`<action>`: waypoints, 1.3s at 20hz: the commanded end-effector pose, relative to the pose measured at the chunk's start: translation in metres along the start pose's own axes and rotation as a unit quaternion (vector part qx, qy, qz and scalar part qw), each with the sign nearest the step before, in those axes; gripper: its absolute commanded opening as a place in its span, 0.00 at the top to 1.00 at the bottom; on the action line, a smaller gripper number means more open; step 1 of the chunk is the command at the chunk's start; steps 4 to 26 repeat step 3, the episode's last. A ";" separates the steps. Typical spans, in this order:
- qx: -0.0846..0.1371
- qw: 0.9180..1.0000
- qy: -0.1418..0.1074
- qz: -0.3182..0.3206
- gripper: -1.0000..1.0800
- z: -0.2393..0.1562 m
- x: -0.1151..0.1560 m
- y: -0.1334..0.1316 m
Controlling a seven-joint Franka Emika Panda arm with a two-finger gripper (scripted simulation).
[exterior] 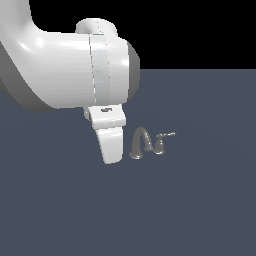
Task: Turn on the faucet by rotating a designated handle.
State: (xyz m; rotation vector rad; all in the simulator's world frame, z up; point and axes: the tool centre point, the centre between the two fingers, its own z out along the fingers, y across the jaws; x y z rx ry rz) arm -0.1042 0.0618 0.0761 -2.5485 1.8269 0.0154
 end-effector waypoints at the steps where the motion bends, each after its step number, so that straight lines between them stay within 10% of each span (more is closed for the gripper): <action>1: 0.001 0.999 0.005 0.036 1.00 -0.001 0.047 0.003; 26: 0.001 0.999 0.006 0.037 1.00 -0.001 0.053 0.003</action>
